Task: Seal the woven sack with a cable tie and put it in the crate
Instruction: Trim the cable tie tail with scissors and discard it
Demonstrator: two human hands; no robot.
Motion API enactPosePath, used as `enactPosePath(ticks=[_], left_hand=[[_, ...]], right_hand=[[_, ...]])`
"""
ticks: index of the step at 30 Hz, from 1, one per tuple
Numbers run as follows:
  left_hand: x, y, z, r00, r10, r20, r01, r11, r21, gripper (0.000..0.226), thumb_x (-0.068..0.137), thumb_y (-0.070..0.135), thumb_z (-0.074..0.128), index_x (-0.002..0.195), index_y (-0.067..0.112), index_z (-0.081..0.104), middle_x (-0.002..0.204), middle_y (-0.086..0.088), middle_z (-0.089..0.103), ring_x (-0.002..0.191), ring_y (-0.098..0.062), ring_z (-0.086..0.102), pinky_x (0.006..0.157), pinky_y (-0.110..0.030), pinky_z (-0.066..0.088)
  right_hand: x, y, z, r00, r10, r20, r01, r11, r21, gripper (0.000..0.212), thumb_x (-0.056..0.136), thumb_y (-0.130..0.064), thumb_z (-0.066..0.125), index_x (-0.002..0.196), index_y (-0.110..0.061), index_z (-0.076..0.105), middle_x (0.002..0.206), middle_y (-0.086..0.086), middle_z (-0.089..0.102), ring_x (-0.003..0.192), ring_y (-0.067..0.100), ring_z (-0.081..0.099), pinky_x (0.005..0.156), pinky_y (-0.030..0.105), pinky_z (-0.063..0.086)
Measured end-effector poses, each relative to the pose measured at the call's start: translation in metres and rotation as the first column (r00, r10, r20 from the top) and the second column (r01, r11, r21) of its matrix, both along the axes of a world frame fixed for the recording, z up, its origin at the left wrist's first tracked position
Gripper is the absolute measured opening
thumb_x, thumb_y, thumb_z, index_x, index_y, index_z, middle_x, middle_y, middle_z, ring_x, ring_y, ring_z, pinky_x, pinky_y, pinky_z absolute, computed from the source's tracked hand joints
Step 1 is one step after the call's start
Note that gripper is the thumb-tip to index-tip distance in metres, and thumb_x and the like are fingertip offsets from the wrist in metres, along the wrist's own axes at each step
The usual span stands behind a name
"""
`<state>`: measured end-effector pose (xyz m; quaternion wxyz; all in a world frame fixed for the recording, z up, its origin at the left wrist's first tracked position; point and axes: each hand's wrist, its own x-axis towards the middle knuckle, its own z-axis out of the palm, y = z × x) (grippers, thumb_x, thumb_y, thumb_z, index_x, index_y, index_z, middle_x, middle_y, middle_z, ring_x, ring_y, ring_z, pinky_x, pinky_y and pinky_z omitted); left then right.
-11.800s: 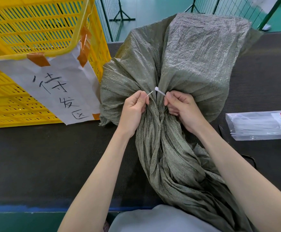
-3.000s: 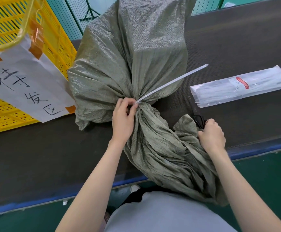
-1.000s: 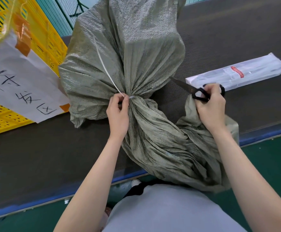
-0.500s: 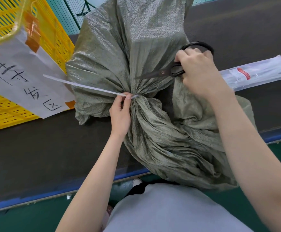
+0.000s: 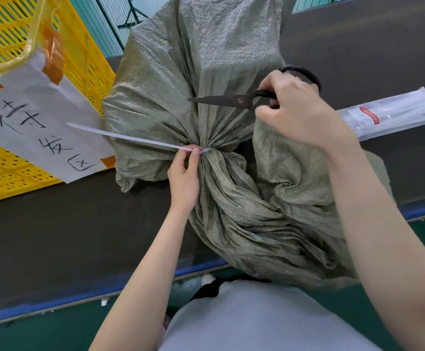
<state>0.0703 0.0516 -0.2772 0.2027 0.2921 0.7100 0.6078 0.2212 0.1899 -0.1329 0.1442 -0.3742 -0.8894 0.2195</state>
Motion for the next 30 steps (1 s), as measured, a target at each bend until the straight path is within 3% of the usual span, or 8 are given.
enactPosePath(ticks=[3, 10, 14, 16, 19, 22, 27, 30], left_hand=[[0.000, 0.000, -0.001, 1.000, 0.001, 0.004, -0.001, 1.000, 0.007, 0.014, 0.097, 0.019, 0.051, 0.092, 0.018, 0.064, 0.091, 0.007, 0.066, 0.091, -0.006, 0.059, 0.087, -0.024, 0.044], [-0.001, 0.000, -0.003, 1.000, 0.009, 0.000, -0.009, 1.000, 0.004, 0.013, 0.097, 0.020, 0.052, 0.092, 0.019, 0.064, 0.093, 0.006, 0.066, 0.094, -0.009, 0.060, 0.092, -0.032, 0.045], [-0.002, 0.000, -0.005, 1.000, 0.000, -0.007, 0.000, 1.000, 0.015, 0.012, 0.097, 0.021, 0.052, 0.092, 0.021, 0.063, 0.095, 0.004, 0.067, 0.095, -0.010, 0.060, 0.093, -0.034, 0.045], [-0.002, 0.001, -0.005, 1.000, -0.006, -0.009, 0.006, 1.000, 0.017, 0.013, 0.097, 0.021, 0.051, 0.092, 0.021, 0.063, 0.095, 0.004, 0.066, 0.095, -0.010, 0.059, 0.092, -0.033, 0.045], [-0.001, 0.001, -0.005, 1.000, -0.013, -0.002, 0.013, 1.000, 0.021, 0.013, 0.097, 0.021, 0.051, 0.092, 0.022, 0.063, 0.094, 0.007, 0.066, 0.094, -0.008, 0.059, 0.090, -0.029, 0.044], [-0.001, 0.000, -0.004, 1.000, -0.021, 0.008, 0.021, 0.999, 0.034, 0.017, 0.098, 0.019, 0.051, 0.089, 0.028, 0.062, 0.092, 0.010, 0.065, 0.092, -0.005, 0.058, 0.088, -0.020, 0.044], [0.000, 0.000, -0.001, 0.999, -0.037, 0.009, 0.037, 0.999, 0.036, 0.019, 0.098, 0.018, 0.050, 0.089, 0.030, 0.061, 0.093, 0.009, 0.064, 0.093, -0.006, 0.058, 0.088, -0.020, 0.043], [0.000, -0.001, 0.001, 0.999, -0.039, 0.024, 0.039, 0.999, 0.033, 0.018, 0.098, 0.018, 0.050, 0.089, 0.029, 0.062, 0.093, 0.009, 0.064, 0.092, -0.005, 0.058, 0.087, -0.019, 0.043]], right_hand=[[0.008, -0.007, -0.014, 0.999, -0.037, -0.009, 0.036, 0.999, -0.024, 0.040, 0.082, -0.038, 0.064, 0.110, -0.015, 0.047, 0.106, 0.004, 0.051, 0.110, 0.028, 0.047, 0.096, 0.043, 0.027], [0.025, -0.020, -0.049, 0.989, -0.092, 0.112, 0.098, 0.994, -0.057, 0.050, 0.073, -0.029, 0.076, 0.099, -0.018, 0.035, 0.102, 0.007, 0.048, 0.103, 0.031, 0.045, 0.091, 0.048, 0.031], [0.037, -0.027, -0.061, 0.965, -0.120, 0.235, 0.075, 0.978, 0.195, 0.062, 0.070, -0.046, 0.075, 0.110, -0.010, 0.045, 0.106, 0.014, 0.053, 0.104, 0.033, 0.047, 0.085, 0.045, 0.030], [0.039, -0.029, -0.059, 0.966, -0.140, 0.216, 0.057, 0.935, 0.349, 0.059, 0.076, -0.055, 0.063, 0.109, -0.007, 0.050, 0.101, 0.017, 0.055, 0.099, 0.035, 0.049, 0.081, 0.044, 0.030], [0.038, -0.031, -0.046, 0.982, -0.154, 0.111, 0.070, 0.837, 0.543, 0.040, 0.093, -0.045, 0.043, 0.102, -0.009, 0.058, 0.095, 0.017, 0.059, 0.094, 0.036, 0.052, 0.079, 0.042, 0.025], [0.032, -0.034, -0.029, 0.994, -0.059, 0.095, -0.021, 0.738, 0.674, 0.025, 0.093, -0.036, 0.049, 0.093, -0.014, 0.062, 0.098, 0.014, 0.061, 0.092, 0.034, 0.056, 0.082, 0.041, 0.024], [0.023, -0.040, -0.011, 0.968, 0.002, 0.251, -0.165, 0.759, 0.629, 0.010, 0.082, -0.025, 0.069, 0.077, -0.017, 0.066, 0.085, 0.010, 0.061, 0.090, 0.034, 0.057, 0.083, 0.039, 0.022], [0.019, -0.042, -0.004, 0.920, -0.061, 0.386, -0.130, 0.883, 0.450, 0.020, 0.094, -0.032, 0.053, 0.095, -0.015, 0.064, 0.102, 0.014, 0.057, 0.103, 0.032, 0.049, 0.091, 0.041, 0.022]])
